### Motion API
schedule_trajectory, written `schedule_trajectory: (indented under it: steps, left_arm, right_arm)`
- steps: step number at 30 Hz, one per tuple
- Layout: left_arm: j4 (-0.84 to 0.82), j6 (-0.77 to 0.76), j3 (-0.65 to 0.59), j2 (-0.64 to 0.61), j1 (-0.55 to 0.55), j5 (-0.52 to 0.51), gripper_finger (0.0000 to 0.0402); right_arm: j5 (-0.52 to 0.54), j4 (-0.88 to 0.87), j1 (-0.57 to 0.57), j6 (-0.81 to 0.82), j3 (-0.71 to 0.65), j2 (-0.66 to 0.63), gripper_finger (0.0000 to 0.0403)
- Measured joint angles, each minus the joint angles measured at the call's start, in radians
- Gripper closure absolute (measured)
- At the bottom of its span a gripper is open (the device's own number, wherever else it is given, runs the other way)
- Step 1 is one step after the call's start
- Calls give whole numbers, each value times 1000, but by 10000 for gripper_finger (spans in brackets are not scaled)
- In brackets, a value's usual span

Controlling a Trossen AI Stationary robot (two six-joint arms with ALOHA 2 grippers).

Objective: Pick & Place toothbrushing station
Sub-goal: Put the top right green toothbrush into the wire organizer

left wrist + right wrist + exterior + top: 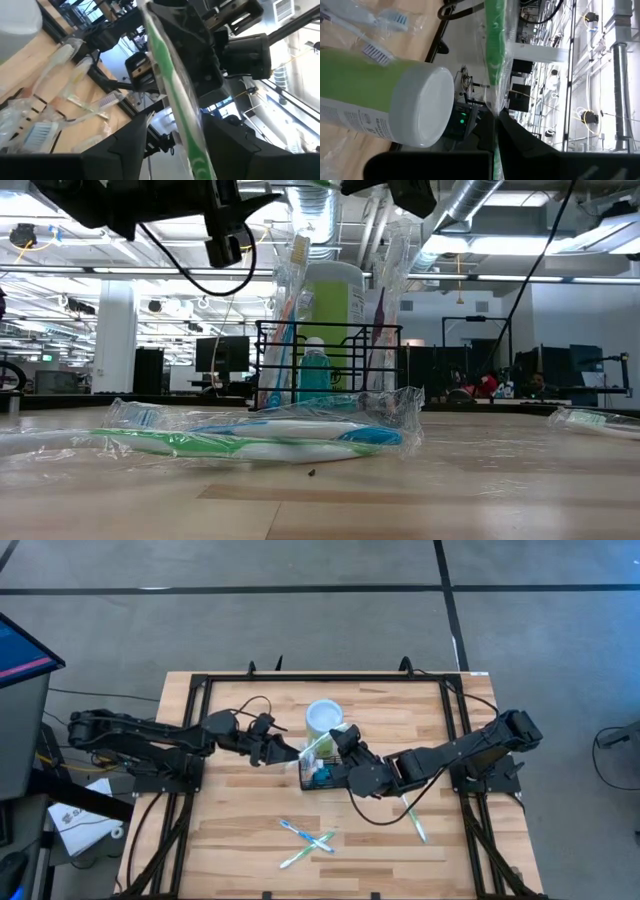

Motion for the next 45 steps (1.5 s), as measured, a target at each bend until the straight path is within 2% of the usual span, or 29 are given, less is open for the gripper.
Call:
schedule_trajectory:
  steps: [4,12,14,25,38,45]
  left_arm:
    - [13,9,0,1,0,8,253]
    - [24,50,0,1,0,52,377]
    - [32,65,0,1,0,55,395]
    - [29,114,0,1,0,63,401]
    - [24,177,0,1,1,33,401]
    - [33,260,0,-5,3,-6,401]
  right_arm:
    - [-4,2,0,0,0,0,402]
    - [-19,1,-10,1,0,-1,389]
    - [-22,2,-10,3,0,-1,388]
    - [-21,2,-10,3,0,-1,391]
    - [-3,112,6,5,1,-11,351]
    - [-5,101,34,90,0,-21,337]
